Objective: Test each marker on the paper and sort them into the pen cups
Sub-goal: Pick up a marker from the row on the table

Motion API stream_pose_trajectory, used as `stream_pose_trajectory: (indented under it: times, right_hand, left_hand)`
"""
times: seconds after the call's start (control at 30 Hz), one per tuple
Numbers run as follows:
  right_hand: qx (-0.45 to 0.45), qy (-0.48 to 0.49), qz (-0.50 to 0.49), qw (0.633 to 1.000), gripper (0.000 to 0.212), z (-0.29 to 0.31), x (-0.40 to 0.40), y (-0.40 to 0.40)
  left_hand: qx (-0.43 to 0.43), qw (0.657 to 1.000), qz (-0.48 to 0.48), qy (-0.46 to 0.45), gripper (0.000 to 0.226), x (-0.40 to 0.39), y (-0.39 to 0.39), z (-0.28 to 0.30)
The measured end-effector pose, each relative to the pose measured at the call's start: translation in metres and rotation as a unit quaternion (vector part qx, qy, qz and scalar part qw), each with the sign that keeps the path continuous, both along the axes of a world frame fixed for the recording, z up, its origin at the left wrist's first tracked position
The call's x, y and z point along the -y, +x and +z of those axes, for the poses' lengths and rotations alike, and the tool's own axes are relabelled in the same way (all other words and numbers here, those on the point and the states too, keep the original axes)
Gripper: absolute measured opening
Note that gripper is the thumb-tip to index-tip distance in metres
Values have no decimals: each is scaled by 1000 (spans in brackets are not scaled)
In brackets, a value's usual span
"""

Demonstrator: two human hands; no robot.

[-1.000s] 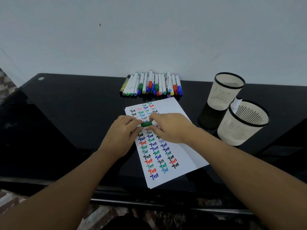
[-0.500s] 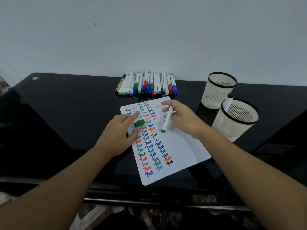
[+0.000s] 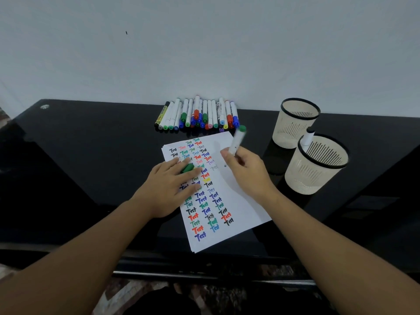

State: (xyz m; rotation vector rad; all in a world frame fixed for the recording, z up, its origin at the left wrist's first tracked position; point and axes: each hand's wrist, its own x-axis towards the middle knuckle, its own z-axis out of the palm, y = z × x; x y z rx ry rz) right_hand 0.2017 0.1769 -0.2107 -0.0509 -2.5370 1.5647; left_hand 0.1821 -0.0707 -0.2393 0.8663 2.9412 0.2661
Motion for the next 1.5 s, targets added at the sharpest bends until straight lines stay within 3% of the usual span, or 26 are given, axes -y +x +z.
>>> stream_pose_trajectory:
  times: [0.07,0.13,0.33,0.47,0.63,0.87,1.5]
  right_hand:
    - [5,-37,3,999,10,-3,3,3]
    - [7,-48,9,999,3,-6,5,6]
    - [61,-14,-10,998,32,-5,10,14]
    - [35,-6,23,999,13,-5,6,14]
    - [42,-2,22,999,10,-5,-5,11]
    - [75,27,25,997,23,-9,0,15]
    - [86,76,28,993,33,-6,5,13]
  left_hand:
    - [10,1000,6,-1,64,-1,1,3]
    - [18,1000,9,-1,68,-2,2,5]
    - [15,1000,15,11,75,-2,2,5]
    - [14,1000,15,10,72,-2,2,4]
    - [17,1000,15,18,66,-1,-1,3]
    - [23,999,19,14,65,-3,1,5]
    - [15,1000,21,16,66,-3,1,3]
